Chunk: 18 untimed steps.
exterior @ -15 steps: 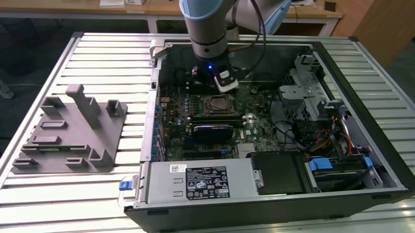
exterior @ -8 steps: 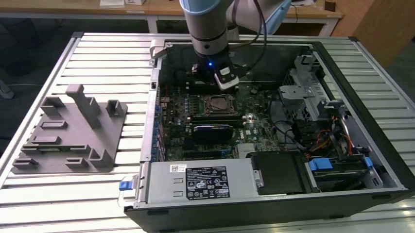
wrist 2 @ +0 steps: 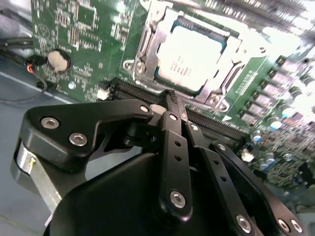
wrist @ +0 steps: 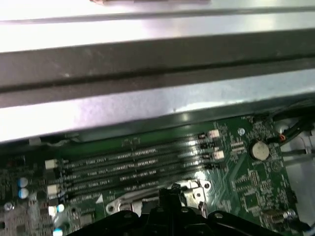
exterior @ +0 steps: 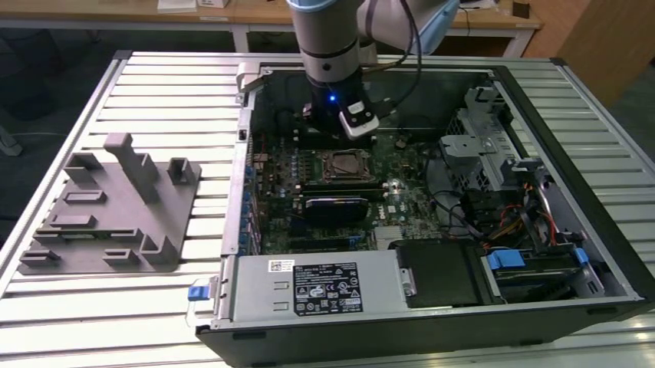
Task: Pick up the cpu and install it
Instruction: 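Install the first cpu locking lever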
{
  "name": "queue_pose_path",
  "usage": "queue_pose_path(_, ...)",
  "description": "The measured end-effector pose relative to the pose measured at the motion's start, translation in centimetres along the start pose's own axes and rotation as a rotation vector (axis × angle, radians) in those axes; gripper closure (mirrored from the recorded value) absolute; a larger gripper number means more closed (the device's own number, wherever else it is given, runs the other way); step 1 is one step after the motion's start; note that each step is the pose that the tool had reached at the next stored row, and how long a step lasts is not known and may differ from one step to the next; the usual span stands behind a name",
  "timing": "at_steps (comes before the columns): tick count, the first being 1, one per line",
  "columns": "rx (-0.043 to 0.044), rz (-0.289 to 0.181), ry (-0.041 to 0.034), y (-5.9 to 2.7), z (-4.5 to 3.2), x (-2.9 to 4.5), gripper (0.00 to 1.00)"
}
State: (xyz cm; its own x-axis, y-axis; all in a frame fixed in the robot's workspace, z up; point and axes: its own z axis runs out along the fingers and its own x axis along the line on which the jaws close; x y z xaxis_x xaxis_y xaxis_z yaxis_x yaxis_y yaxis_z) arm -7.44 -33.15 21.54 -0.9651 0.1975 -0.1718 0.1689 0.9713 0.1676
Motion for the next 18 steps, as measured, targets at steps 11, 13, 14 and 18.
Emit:
queue_pose_path(11,0.1828,-0.036,-0.0322,0.04,-0.18,-0.08,0.89)
queue_pose_path(13,0.1896,-0.038,-0.0334,0.04,-0.18,-0.09,0.89)
queue_pose_path(14,0.1897,-0.038,-0.0334,0.04,-0.18,-0.10,0.89)
queue_pose_path(18,0.1898,-0.038,-0.0333,0.05,-0.18,-0.12,0.89)
